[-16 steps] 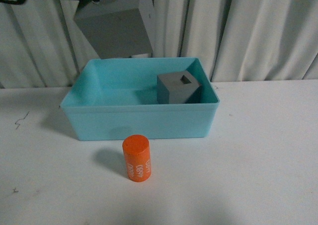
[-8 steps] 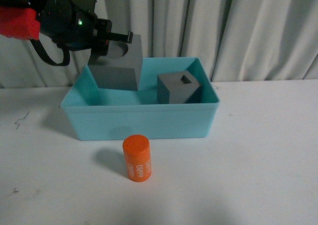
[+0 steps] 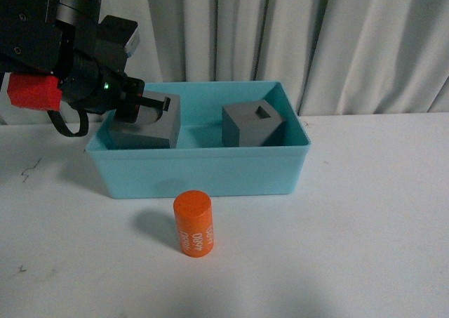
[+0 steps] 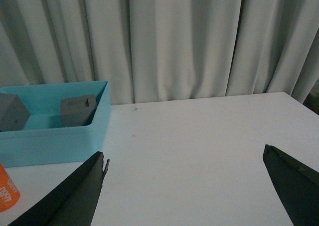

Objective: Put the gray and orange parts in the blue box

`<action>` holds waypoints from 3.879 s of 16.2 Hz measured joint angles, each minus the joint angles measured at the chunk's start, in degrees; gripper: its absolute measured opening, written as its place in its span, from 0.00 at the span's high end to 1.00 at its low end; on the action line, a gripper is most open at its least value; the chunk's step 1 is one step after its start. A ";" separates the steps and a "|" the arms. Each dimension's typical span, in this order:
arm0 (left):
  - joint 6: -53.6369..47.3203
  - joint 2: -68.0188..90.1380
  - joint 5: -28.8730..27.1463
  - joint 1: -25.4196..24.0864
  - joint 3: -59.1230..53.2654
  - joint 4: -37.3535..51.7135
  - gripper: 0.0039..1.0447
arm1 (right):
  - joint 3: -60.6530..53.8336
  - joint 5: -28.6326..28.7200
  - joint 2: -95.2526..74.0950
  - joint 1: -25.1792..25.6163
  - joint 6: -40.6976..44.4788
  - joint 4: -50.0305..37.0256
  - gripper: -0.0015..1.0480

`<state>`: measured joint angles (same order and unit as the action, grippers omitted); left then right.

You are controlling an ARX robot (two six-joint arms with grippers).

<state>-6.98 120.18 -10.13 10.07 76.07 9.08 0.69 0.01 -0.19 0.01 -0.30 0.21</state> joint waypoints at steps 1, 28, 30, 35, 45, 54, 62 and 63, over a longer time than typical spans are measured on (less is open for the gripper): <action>0.00 0.02 -0.13 -0.22 0.00 0.00 0.82 | 0.00 0.00 0.00 0.00 0.00 0.00 0.06; 7.87 -100.26 18.80 -18.56 -73.53 8.50 0.99 | 0.00 0.00 -0.02 0.00 0.00 0.00 0.06; 7.85 -102.97 13.35 -14.38 -75.52 7.15 0.99 | 0.00 0.02 0.00 0.00 0.00 0.00 0.06; 7.78 -108.56 10.08 -10.10 -75.52 2.49 0.99 | 0.00 0.02 -0.02 0.00 0.00 0.00 0.06; 7.76 -119.82 10.08 -10.05 -75.47 -9.09 0.99 | 0.00 0.00 -0.02 0.00 0.00 0.02 0.06; 7.78 -119.82 10.10 -10.05 -75.47 -9.29 0.39 | 0.00 0.00 -0.02 0.00 0.00 -0.02 0.06; 7.74 -119.82 10.05 -10.05 -75.47 -9.31 0.06 | 5.99 -4.42 -10.54 2.69 -3.52 12.96 0.06; 7.74 -119.82 10.14 -10.05 -75.47 -9.22 0.06 | 8.61 -2.27 -18.01 8.41 -3.87 12.15 0.06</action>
<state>0.75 0.36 0.01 0.01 0.60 -0.14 9.30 -2.26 -18.20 8.43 -4.16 12.36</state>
